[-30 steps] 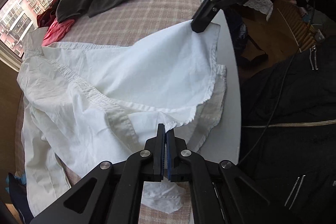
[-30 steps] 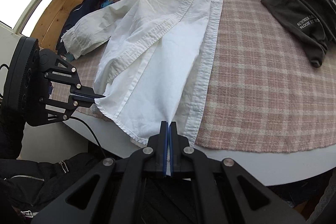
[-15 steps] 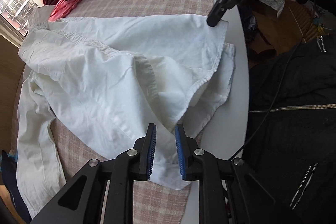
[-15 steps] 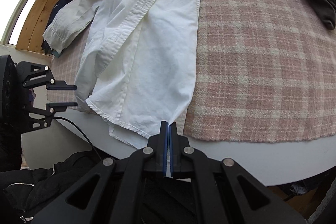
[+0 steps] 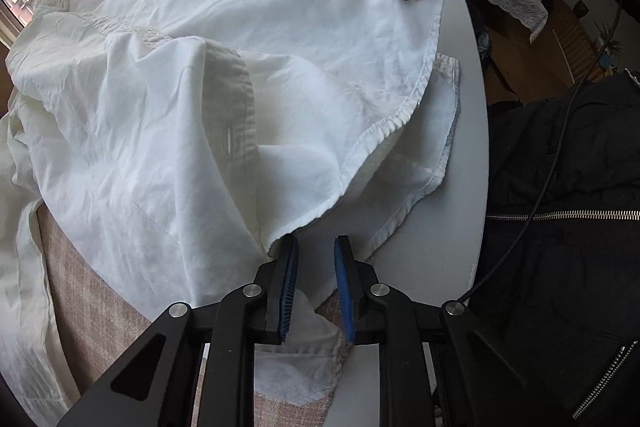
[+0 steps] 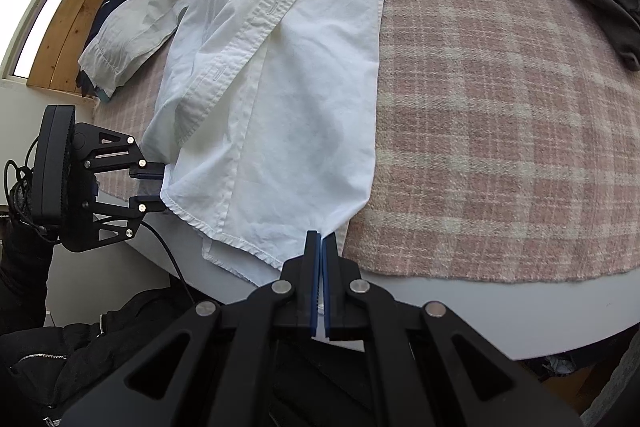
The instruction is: Fold clothes
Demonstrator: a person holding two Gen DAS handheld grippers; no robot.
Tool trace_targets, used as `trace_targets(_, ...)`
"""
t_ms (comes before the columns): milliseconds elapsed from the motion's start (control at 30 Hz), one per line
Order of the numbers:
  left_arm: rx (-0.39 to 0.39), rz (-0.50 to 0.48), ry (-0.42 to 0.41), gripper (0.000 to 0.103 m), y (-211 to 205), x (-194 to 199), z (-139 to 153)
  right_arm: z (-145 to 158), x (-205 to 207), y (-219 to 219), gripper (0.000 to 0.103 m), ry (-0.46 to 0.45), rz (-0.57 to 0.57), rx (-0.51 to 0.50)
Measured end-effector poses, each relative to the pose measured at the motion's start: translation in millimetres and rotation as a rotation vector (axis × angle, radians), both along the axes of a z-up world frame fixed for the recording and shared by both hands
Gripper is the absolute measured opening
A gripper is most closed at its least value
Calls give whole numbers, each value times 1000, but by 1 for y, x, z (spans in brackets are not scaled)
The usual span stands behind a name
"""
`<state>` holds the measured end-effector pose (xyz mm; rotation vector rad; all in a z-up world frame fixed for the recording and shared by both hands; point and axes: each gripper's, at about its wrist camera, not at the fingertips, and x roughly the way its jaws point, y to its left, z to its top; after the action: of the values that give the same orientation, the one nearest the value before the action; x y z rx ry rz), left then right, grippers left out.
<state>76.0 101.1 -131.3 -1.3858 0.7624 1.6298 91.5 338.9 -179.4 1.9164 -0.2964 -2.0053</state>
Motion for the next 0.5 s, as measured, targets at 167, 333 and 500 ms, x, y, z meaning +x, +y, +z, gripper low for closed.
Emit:
trace_targets(167, -22, -15, 22, 0, -3, 1, 5, 0, 2, 1, 1, -8, -5, -7)
trace_targets(333, -22, 16, 18, 4, -7, -3, 11, 4, -2, -2, 1, -3, -3, -1)
trace_targets(500, -51, -24, 66, 20, 0, 9, 16, 3, -2, -6, 1, -6, 6, 0)
